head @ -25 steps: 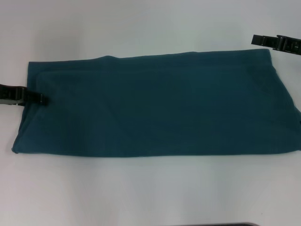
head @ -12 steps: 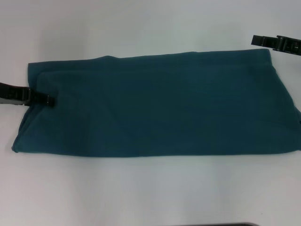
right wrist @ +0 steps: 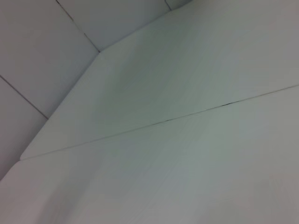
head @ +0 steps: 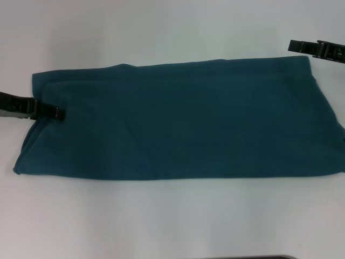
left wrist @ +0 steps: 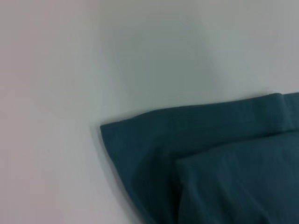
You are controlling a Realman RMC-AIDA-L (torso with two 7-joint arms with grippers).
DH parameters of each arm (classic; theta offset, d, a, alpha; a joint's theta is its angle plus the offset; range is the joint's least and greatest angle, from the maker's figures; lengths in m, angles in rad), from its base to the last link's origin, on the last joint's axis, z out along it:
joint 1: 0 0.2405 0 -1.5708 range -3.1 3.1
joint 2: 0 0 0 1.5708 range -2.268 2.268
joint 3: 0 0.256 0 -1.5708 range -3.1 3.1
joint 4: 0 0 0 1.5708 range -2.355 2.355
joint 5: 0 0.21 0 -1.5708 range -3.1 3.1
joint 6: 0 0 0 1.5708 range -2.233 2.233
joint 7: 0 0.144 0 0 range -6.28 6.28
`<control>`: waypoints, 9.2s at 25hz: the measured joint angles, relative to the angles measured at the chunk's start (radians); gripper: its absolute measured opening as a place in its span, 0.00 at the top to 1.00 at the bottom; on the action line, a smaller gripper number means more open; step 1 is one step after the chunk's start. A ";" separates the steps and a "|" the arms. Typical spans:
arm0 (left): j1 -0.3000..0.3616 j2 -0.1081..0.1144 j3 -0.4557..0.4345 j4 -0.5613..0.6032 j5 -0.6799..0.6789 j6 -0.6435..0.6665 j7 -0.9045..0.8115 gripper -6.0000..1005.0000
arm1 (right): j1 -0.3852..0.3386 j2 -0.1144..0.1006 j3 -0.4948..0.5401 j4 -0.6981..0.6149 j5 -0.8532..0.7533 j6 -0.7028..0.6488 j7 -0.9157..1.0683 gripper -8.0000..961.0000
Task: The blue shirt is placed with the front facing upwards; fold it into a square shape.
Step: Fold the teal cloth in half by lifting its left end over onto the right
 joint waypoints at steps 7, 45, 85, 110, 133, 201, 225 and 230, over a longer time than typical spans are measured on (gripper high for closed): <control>-0.008 -0.005 0.000 0.000 -0.002 0.002 0.006 0.34 | 0.000 0.000 0.000 0.001 0.000 0.000 0.000 0.82; 0.016 -0.001 0.009 -0.039 0.025 0.015 -0.004 0.35 | -0.001 0.000 0.000 0.001 0.000 0.007 0.001 0.82; 0.013 -0.010 0.015 -0.043 0.033 0.011 -0.005 0.38 | -0.001 0.000 0.000 0.002 0.000 0.007 0.001 0.81; -0.002 -0.015 0.026 -0.047 0.025 0.037 0.006 0.41 | -0.001 0.000 0.000 0.002 0.000 0.006 0.001 0.81; -0.008 -0.015 0.019 -0.040 0.023 0.037 0.005 0.83 | -0.001 0.000 0.002 0.002 0.000 0.008 0.001 0.81; 0.064 0.047 -0.063 -0.300 0.022 0.231 0.002 0.98 | 0.029 0.017 -0.001 -0.007 -0.002 -0.001 -0.010 0.80; 0.048 0.016 -0.074 -0.670 -0.180 0.525 -0.150 0.98 | 0.030 0.010 -0.005 -0.006 -0.006 0.008 -0.011 0.80; 0.046 0.002 -0.065 -0.727 -0.227 0.549 -0.190 0.98 | 0.032 0.009 -0.021 -0.006 -0.007 0.010 -0.011 0.80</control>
